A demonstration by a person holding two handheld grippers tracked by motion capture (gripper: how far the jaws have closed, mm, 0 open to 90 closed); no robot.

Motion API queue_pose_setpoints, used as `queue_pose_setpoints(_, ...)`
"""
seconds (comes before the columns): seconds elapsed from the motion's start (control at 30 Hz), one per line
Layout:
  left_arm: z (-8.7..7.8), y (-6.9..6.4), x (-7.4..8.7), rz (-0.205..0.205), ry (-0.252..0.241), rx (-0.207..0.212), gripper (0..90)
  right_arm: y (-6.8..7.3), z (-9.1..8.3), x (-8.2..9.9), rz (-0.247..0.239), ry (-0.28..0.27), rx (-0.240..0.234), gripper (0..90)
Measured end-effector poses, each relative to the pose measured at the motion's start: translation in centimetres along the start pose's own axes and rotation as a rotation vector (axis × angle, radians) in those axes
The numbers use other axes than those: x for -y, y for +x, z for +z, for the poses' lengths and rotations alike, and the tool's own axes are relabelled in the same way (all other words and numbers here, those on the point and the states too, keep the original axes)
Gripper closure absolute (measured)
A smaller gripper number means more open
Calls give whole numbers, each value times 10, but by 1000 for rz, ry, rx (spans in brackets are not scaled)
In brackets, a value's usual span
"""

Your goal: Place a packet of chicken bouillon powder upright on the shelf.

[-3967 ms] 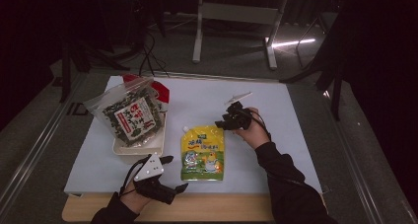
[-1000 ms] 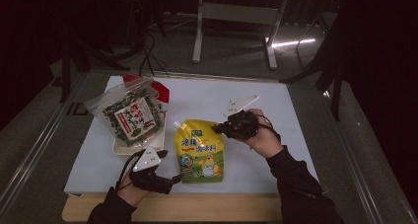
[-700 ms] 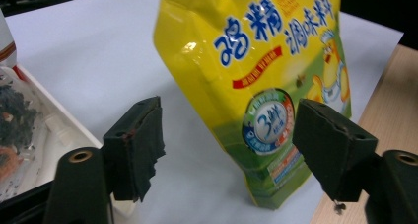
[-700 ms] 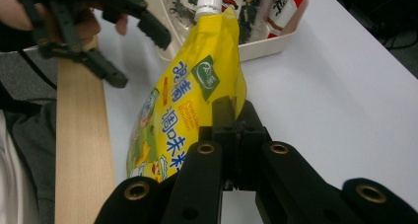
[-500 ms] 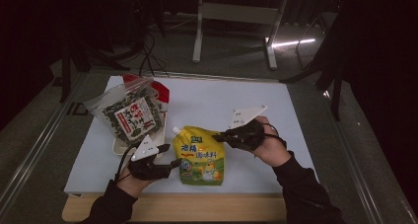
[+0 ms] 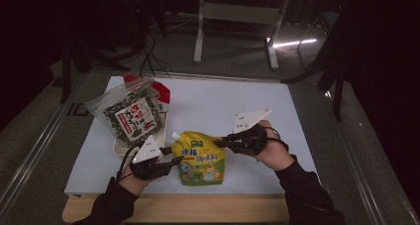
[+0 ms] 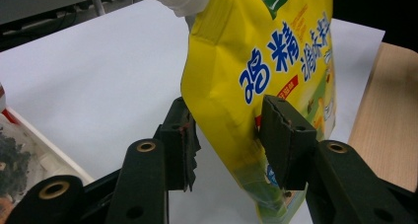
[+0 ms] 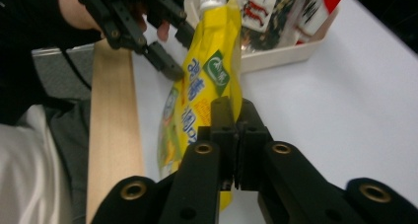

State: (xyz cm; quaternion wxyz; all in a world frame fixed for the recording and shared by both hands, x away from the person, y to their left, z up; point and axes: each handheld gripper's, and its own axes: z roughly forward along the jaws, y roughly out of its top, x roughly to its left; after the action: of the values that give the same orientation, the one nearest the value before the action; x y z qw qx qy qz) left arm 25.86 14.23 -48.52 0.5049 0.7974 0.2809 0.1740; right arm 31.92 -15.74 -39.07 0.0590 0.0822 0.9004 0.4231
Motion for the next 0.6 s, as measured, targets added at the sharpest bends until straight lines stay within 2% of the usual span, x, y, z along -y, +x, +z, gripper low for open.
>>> queue_pose_setpoints(0.1,0,-2,-1,5,-6,19,639,-2,3,4,12,30,-7,834)
queue_pose_setpoints(0.2,2,-8,-4,34,-9,38,674,-2,8,8,16,63,-11,840)
queue_pose_setpoints(0.23,2,-9,-4,45,-7,31,676,-1,12,10,10,80,-16,846)
queue_pose_setpoints(0.3,2,-10,-4,39,-8,35,674,0,16,11,-7,104,-11,893)
queue_pose_setpoints(0.33,2,-9,-4,33,-12,41,672,1,17,11,-3,92,-5,896)
queue_pose_setpoints(0.4,1,-9,-3,26,-18,38,628,2,16,9,8,87,-15,900)
queue_pose_setpoints(0.47,0,-9,-4,18,-23,46,531,3,13,6,4,77,-18,900)
queue_pose_setpoints(0.57,-1,-12,-3,9,-23,32,413,4,6,-1,-13,61,-8,900)
queue_pose_setpoints(0.6,-1,-12,-2,9,-21,30,399,4,4,-4,-13,49,4,900)
